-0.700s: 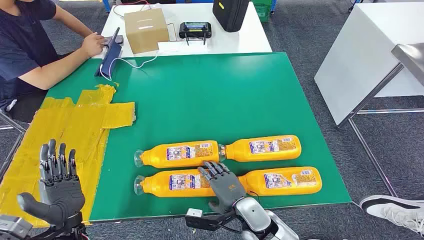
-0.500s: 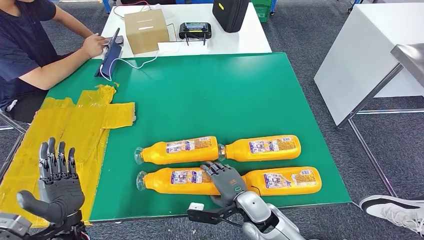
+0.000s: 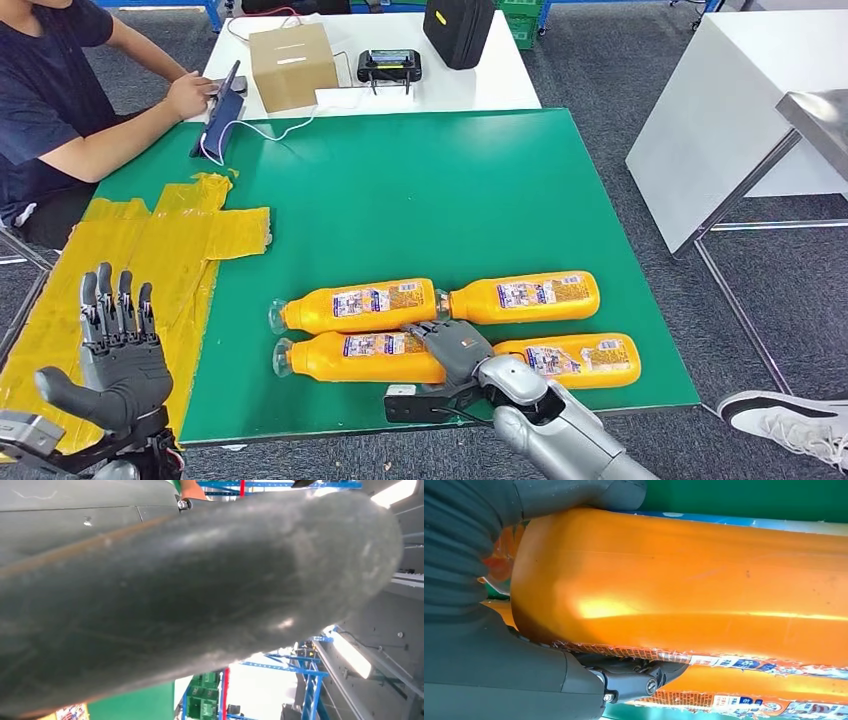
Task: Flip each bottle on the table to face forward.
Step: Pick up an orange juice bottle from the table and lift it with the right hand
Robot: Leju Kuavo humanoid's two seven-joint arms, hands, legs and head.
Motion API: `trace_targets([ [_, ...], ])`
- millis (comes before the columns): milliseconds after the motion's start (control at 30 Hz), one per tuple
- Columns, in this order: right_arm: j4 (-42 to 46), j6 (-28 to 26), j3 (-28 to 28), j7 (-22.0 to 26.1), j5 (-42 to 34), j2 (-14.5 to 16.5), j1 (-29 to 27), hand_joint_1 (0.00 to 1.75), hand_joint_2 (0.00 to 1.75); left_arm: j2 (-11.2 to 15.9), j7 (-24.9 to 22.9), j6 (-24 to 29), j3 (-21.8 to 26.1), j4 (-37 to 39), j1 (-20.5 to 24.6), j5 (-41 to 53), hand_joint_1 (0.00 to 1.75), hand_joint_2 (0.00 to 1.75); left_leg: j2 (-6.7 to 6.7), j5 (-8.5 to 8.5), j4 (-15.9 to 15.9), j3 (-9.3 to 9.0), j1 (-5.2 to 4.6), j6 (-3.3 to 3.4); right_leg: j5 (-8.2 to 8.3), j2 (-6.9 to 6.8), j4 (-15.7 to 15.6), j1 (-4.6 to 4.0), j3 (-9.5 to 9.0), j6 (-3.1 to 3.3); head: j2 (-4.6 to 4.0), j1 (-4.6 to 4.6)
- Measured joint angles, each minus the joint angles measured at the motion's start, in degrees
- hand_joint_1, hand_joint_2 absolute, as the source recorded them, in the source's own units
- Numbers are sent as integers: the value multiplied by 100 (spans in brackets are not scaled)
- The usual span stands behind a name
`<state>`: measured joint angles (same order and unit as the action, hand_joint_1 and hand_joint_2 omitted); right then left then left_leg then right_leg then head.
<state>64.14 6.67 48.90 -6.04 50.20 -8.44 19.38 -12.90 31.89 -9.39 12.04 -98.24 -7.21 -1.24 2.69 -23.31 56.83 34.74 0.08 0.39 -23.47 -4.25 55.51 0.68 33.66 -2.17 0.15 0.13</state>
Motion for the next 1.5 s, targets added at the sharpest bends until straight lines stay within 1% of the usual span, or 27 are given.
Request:
trace_targets([
  [67, -5, -5, 52, 64, -249, -50, 46, 175, 175, 11, -16, 59, -13, 19, 20, -25, 0, 0, -1, -1, 0, -4, 0, 2, -2, -1, 0, 2, -6, -3, 0, 0],
  [100, -3, -28, 54, 173, -491, -62, 57, 175, 175, 17, -35, 106, -20, 31, 31, -46, 0, 0, -2, -2, 0, -5, 0, 2, -3, -2, 0, 2, -8, -3, 0, -1],
  [167, 31, -180, -26, 561, -1195, -49, 19, 175, 175, 34, -95, 233, -58, 75, 66, -121, 0, 0, -4, -1, 0, -4, 0, 3, -2, -2, 0, 3, -18, -4, 0, 1],
  [233, 185, -495, -231, 1049, -1914, 19, -198, 175, 175, 58, -147, 384, -123, 141, 111, -203, 0, 87, -7, 3, 1, 9, 0, 6, 1, -3, 2, 1, -42, -7, 0, 5],
  [300, 503, -820, -494, 1450, -2384, 184, -553, 175, 175, 79, -166, 501, -214, 203, 146, -278, 0, 175, -2, 7, 1, 27, -1, 8, 7, -1, 4, -1, -46, -12, 0, 2],
  [400, 1041, -1191, -818, 1787, -2624, 529, -936, 175, 175, 88, -168, 577, -412, 248, 177, -333, 0, 175, 7, 6, 2, 37, 0, 7, 5, 4, 5, -4, -28, -10, 0, -4],
  [500, 1454, -1534, -1084, 1958, -2581, 804, -1114, 175, 175, 88, -170, 623, -622, 250, 165, -357, 0, 175, 5, 4, 1, 44, 3, 4, -1, 3, 5, -6, -21, -6, 0, -3],
  [600, 1728, -1784, -1248, 2093, -2459, 996, -1238, 175, 175, 88, -170, 637, -803, 238, 126, -363, 0, 175, 5, 2, 1, 50, 2, 2, -2, 4, 5, -4, -17, -5, 0, -1],
  [733, 1943, -1867, -1355, 2149, -2449, 1185, -1277, 175, 175, 90, -169, 613, -1008, 204, 63, -363, 0, 175, 4, 2, 1, 54, -1, 3, -2, 4, 4, -2, -13, -6, 0, -1],
  [900, 1967, -1868, -1397, 2150, -2509, 1345, -1232, 175, 175, 99, -196, 398, -1289, 187, 36, -350, 0, 175, 2, 2, 1, 56, -1, 3, -1, 4, 4, -2, -14, -7, 0, -2],
  [1067, 1843, -1835, -1399, 2113, -2523, 1462, -1043, 175, 175, 109, -217, 274, -1548, 187, 36, -312, 0, 175, 3, 3, 1, 56, 0, 2, -1, 3, 4, -3, -13, -7, 0, -2],
  [1233, 1759, -1816, -1398, 2111, -2528, 1505, -980, 175, 175, 120, -221, 270, -1652, 187, 36, -311, 0, 175, 2, 2, 1, 58, 0, 2, -1, 3, 5, -3, -12, -7, 0, -2],
  [1500, 1673, -1725, -1394, 2025, -2476, 1520, -918, 175, 175, 134, -221, 199, -1691, 185, 35, -302, 0, 175, 2, 2, 1, 62, -1, 2, -1, 3, 5, -3, -11, -7, 0, -2],
])
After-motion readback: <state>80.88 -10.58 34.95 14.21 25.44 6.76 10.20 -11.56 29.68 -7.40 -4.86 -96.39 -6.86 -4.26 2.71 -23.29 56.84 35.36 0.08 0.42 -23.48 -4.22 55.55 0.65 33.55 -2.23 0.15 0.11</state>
